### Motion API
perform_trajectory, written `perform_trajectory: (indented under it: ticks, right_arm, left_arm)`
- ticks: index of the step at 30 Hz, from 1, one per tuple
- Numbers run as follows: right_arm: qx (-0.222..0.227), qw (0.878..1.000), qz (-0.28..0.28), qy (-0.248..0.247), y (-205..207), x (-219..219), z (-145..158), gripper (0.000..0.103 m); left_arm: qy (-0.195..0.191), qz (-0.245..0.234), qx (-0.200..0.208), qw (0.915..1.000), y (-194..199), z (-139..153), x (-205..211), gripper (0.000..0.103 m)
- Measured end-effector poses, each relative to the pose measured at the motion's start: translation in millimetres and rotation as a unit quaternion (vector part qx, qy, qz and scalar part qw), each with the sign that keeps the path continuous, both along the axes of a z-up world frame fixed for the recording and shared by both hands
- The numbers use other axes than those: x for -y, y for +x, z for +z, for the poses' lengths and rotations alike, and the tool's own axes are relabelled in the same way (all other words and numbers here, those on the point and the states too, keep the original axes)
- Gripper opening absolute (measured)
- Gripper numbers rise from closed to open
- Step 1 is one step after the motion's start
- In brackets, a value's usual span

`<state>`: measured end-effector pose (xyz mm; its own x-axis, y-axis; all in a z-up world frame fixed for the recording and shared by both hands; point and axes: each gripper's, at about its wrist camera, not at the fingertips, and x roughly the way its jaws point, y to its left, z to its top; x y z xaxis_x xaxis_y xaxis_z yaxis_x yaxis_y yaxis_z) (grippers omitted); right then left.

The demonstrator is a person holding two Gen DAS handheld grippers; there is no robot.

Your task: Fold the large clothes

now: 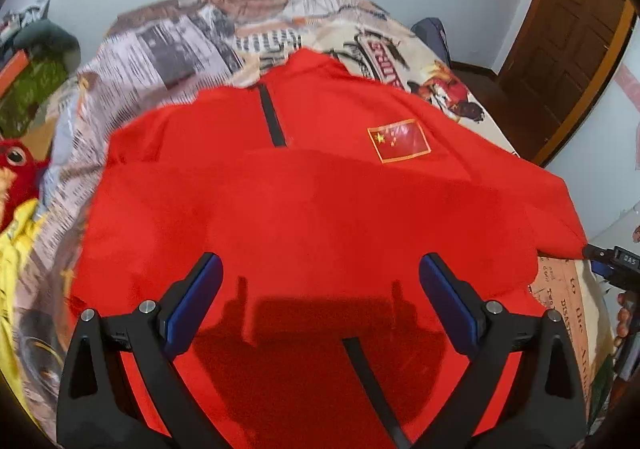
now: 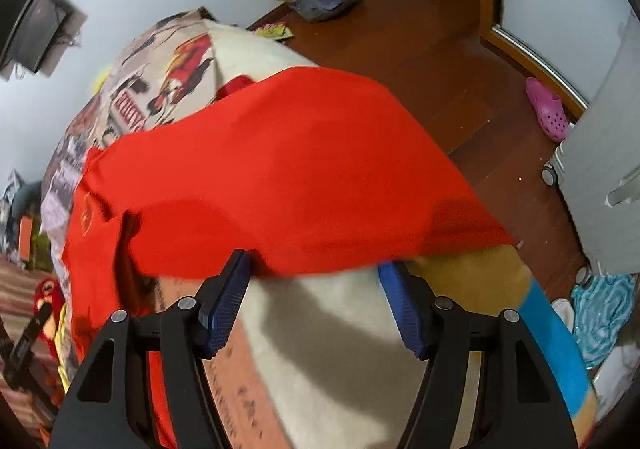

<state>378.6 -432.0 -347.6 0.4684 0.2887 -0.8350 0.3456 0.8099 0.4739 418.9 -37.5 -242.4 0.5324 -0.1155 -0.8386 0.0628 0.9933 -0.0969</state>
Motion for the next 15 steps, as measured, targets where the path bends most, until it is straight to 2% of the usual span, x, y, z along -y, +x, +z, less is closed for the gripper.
perform_trajectory:
  ticks: [7,10,12,14,15]
  right_arm:
    - [0.021,0.999,-0.042,-0.015,17.6,11.1,-6.0,0.067]
    - [0.022,0.998,-0.061,-0.024,30.6,13.2,-8.4,0.064]
    - [0.021,0.996,-0.071,-0.044,40.5,10.6,-6.0,0.055]
    - [0.020,0.995,-0.075,-0.068,47.9,6.7,0.8,0.030]
    - [0.022,0.994,-0.073,-0.075,50.0,4.9,5.5,0.024]
  left_arm:
    - [0.000,-0.001,-0.015,0.9999,9.2,-23.2,7.0,0.099]
    - [0.012,-0.006,-0.013,0.9998,7.1,-26.4,9.0,0.099]
    - [0.022,-0.009,-0.010,0.9997,6.2,-27.3,9.1,0.099]
    - [0.032,-0.009,-0.005,0.9994,3.1,-25.4,7.0,0.099]
    - [0.035,-0.009,-0.003,0.9994,1.9,-24.5,5.3,0.099]
